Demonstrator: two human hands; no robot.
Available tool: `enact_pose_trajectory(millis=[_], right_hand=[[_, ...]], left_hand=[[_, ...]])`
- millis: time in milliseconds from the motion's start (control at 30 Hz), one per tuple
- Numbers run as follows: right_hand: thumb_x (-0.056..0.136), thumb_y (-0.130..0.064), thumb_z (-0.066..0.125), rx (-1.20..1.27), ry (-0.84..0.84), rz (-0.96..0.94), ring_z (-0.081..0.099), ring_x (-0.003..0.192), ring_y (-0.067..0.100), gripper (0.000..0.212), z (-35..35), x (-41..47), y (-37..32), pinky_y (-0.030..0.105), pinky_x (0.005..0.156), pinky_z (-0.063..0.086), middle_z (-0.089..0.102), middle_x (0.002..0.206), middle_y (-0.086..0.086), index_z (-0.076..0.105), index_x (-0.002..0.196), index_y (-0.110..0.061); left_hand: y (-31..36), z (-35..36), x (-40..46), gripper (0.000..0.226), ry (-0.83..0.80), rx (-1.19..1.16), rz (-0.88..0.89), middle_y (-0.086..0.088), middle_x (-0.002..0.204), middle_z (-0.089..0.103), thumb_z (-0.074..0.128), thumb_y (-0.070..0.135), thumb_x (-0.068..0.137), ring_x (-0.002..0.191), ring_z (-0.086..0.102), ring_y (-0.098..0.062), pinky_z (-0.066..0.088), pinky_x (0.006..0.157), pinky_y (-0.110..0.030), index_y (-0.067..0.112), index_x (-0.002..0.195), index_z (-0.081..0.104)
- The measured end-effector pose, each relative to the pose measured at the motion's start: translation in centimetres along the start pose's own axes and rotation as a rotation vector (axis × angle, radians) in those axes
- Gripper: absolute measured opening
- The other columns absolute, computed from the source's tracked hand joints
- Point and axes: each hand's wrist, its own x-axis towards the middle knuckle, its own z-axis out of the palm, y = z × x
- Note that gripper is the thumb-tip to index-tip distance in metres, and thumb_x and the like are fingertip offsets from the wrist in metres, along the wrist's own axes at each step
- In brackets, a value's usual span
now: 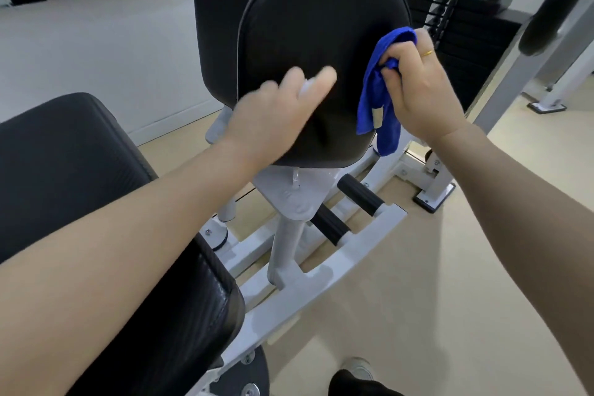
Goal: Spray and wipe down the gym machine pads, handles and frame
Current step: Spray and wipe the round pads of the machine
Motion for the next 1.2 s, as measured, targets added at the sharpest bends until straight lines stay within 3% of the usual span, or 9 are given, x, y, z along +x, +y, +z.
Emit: enact_pose_trajectory(millis=[133, 300, 400, 500, 600, 733, 900, 1000, 1200], right_hand=[[0.094, -0.004, 0.041, 0.021, -0.014, 0.065, 0.041, 0.086, 0.016, 0.016, -0.1, -0.2, -0.6, 0.020, 0.075, 0.034, 0.046, 0.112, 0.023, 0.052, 0.104, 0.003], [0.093, -0.007, 0.044, -0.016, 0.063, 0.083, 0.041, 0.082, 0.017, 0.015, 0.6, -0.3, -1.2, 0.028, 0.072, 0.041, 0.048, 0.107, 0.021, 0.053, 0.101, 0.002], [0.088, -0.019, 0.050, -0.068, 0.256, 0.196, 0.048, 0.085, 0.025, 0.024, 2.5, -0.1, -2.5, 0.036, 0.074, 0.046, 0.051, 0.106, 0.020, 0.053, 0.102, 0.001], [0.079, -0.022, 0.056, 0.002, 0.409, 0.396, 0.044, 0.102, 0.034, 0.041, 5.1, 0.2, -5.4, 0.039, 0.089, 0.038, 0.048, 0.116, 0.024, 0.050, 0.111, 0.002], [0.069, -0.015, 0.056, -0.172, 0.230, 0.194, 0.050, 0.091, 0.038, 0.042, 8.7, -0.2, -8.6, 0.039, 0.078, 0.043, 0.053, 0.113, 0.025, 0.054, 0.109, -0.002], [0.082, -0.009, 0.045, -0.423, 0.136, -0.192, 0.051, 0.072, 0.030, 0.025, 8.5, -0.2, -6.9, 0.036, 0.058, 0.043, 0.048, 0.107, 0.016, 0.058, 0.103, -0.007], [0.076, -0.004, 0.054, -0.583, 0.499, 0.124, 0.045, 0.079, 0.024, 0.033, 5.5, 0.8, -4.6, 0.034, 0.064, 0.037, 0.035, 0.113, 0.006, 0.055, 0.107, -0.012], [0.075, -0.009, 0.055, -0.472, 0.560, 0.260, 0.057, 0.072, 0.028, 0.037, 7.6, 0.7, -6.2, 0.032, 0.061, 0.044, 0.052, 0.111, 0.014, 0.059, 0.111, -0.011], [0.078, -0.015, 0.052, -0.492, 0.344, -0.085, 0.056, 0.070, 0.030, 0.038, 8.5, 0.6, -5.3, 0.034, 0.061, 0.039, 0.042, 0.107, 0.009, 0.050, 0.115, -0.016]], left_hand=[[-0.9, -0.5, 2.6, 0.038, -0.028, -0.133, -0.113, -0.015, 0.074, 0.049, 0.023, 0.009, 0.090, 0.040, 0.025, -0.018, 0.026, 0.039, -0.022, 0.012, 0.127, 0.033], [-0.9, -1.9, 1.7, 0.047, -0.139, -0.311, -0.331, -0.013, 0.094, 0.046, 0.041, 0.007, 0.091, 0.050, 0.029, -0.021, 0.027, 0.049, -0.032, 0.015, 0.137, 0.037], [-1.9, -3.0, 0.1, 0.060, 0.008, -0.455, -0.509, -0.014, 0.126, 0.042, 0.051, 0.009, 0.088, 0.074, 0.045, -0.024, 0.037, 0.056, -0.029, 0.018, 0.143, 0.028], [-2.8, -2.1, -0.6, 0.073, -0.037, -0.729, -0.889, -0.008, 0.144, 0.035, 0.064, 0.026, 0.086, 0.115, 0.050, -0.019, 0.040, 0.086, -0.019, 0.019, 0.145, 0.021], [-3.2, -0.4, -0.6, 0.037, -0.182, -1.211, -1.185, -0.015, 0.093, 0.059, 0.064, 0.032, 0.085, 0.060, 0.062, -0.013, 0.053, 0.058, -0.025, 0.013, 0.113, 0.046], [-3.5, 0.4, -0.9, 0.023, -0.301, -1.373, -1.141, -0.009, 0.077, 0.052, 0.064, 0.022, 0.085, 0.047, 0.053, -0.013, 0.050, 0.048, -0.027, 0.013, 0.099, 0.048], [-3.7, 0.4, -1.0, 0.025, -0.367, -1.283, -1.010, -0.002, 0.082, 0.056, 0.063, 0.029, 0.087, 0.050, 0.055, -0.008, 0.055, 0.056, -0.025, 0.021, 0.106, 0.050], [-3.8, 0.6, -0.8, 0.031, -0.280, -1.265, -1.010, -0.001, 0.083, 0.054, 0.066, 0.033, 0.084, 0.052, 0.056, -0.008, 0.057, 0.059, -0.029, 0.022, 0.106, 0.045], [-5.8, 1.2, 0.7, 0.069, -0.236, -1.293, -1.080, -0.002, 0.109, 0.054, 0.071, 0.042, 0.077, 0.053, 0.059, -0.012, 0.052, 0.052, -0.026, 0.025, 0.133, 0.034]])
